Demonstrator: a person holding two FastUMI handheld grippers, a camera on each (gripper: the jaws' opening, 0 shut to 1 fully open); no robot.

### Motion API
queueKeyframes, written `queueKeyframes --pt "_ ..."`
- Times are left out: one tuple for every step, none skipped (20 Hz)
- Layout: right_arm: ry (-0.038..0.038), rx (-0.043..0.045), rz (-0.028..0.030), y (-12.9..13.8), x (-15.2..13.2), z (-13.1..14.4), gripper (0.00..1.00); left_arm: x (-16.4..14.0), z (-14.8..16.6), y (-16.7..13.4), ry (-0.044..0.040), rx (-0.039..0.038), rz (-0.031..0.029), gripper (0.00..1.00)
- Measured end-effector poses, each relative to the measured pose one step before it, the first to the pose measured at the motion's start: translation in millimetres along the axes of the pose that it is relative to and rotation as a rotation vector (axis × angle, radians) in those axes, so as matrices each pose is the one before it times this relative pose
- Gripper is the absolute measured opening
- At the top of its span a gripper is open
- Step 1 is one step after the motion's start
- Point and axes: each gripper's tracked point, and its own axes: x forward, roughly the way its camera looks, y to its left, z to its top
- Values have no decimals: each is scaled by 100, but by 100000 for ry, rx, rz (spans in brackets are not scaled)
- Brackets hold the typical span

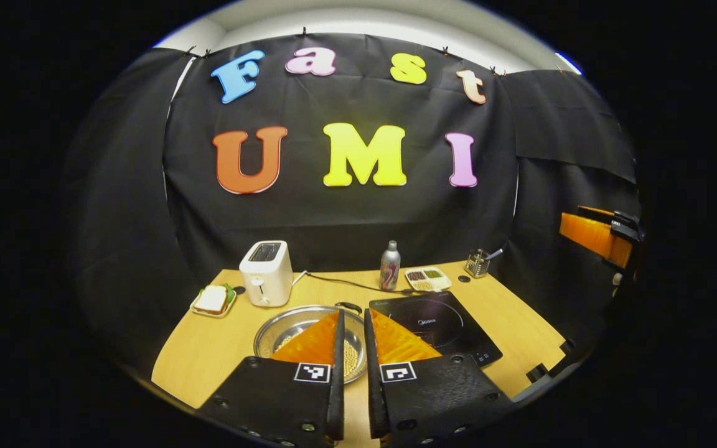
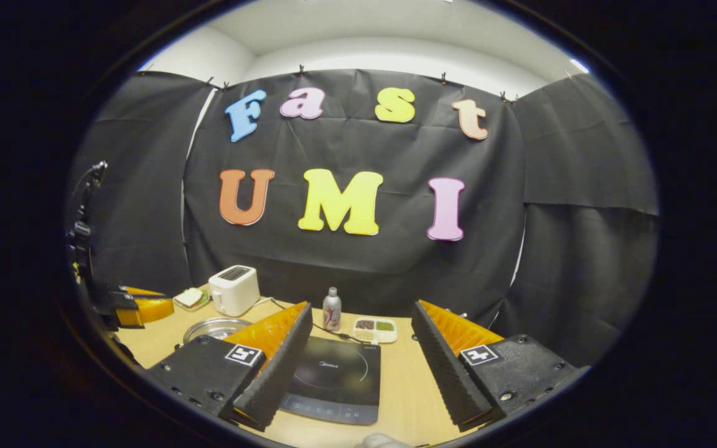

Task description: First push the handle of the pot to place it horizontally, then grasp the pot with both hands and set it on the induction cooktop.

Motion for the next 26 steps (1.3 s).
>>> queueKeyframes --pt "353 -129 229 26 -65 -97 99 299 -773 77 2064 -791 -523 9" --pt "547 -201 129 66 23 -329 99 370 -952 35 2924 -1557 -649 6" --pt "638 -196 46 -24 30 -224 99 591 -939 -108 3047 -1612 -1294 0" --pt "657 -33 1 -42 89 -331 99 250 -1065 -49 2878 -1606 -1317 0" --pt "761 127 244 29 78 -207 100 509 -1475 -44 4863 -1328 -345 8" --pt "914 227 305 142 156 -402 99 300 -1655 339 4828 -1195 -689 0" --pt "990 338 456 41 119 -239 99 506 -1639 376 4539 -1440 465 0" --pt "336 1197 469 68 74 -152 99 497 -1428 128 4537 -354 -755 0" --pt "600 954 492 78 75 -121 99 359 -1383 495 4171 -194 406 0" --pt "807 148 -47 -60 45 -321 99 592 -1157 443 3850 -390 -333 0" --pt "769 -326 -328 -149 144 -186 99 267 -1316 148 4986 -706 -651 0" --pt "319 -209 -164 -42 67 -93 98 760 -1245 -22 3507 -122 -339 0" --pt "97 164 -163 -11 24 50 99 550 -919 594 2938 327 905 0" --pt "-141 536 251 29 92 -57 99 707 -687 677 3213 266 1327 0" --pt "55 317 293 66 29 33 99 641 -723 687 3113 -347 726 0" --pt "327 -146 -30 -46 19 -219 99 754 -434 535 3092 -1339 859 0" --pt "559 -327 -139 -95 86 -136 99 553 -462 548 3478 -1146 489 0" --pt "501 -215 83 -31 132 -261 99 662 -160 487 2003 -913 179 0" --pt "536 -68 -1 -73 160 -99 98 557 -182 642 2553 -697 960 0" --pt "711 2 -6 57 71 -187 98 708 -23 601 1358 -918 438 0" --pt "779 134 264 12 113 -153 99 275 -284 578 2171 -871 611 0" --pt "446 356 440 -7 86 -153 99 317 51 480 355 -1069 352 0" --pt "-235 576 175 -21 -2 155 99 229 67 513 899 -367 769 0" --pt "170 -172 -490 -246 27 -119 99 215 -2 473 224 -379 698 0" --pt "463 -487 -877 -411 61 -41 99 147 -66 490 630 -40 882 9" --pt "271 -176 -577 -292 -18 -171 98 171 85 425 239 -274 939 9"
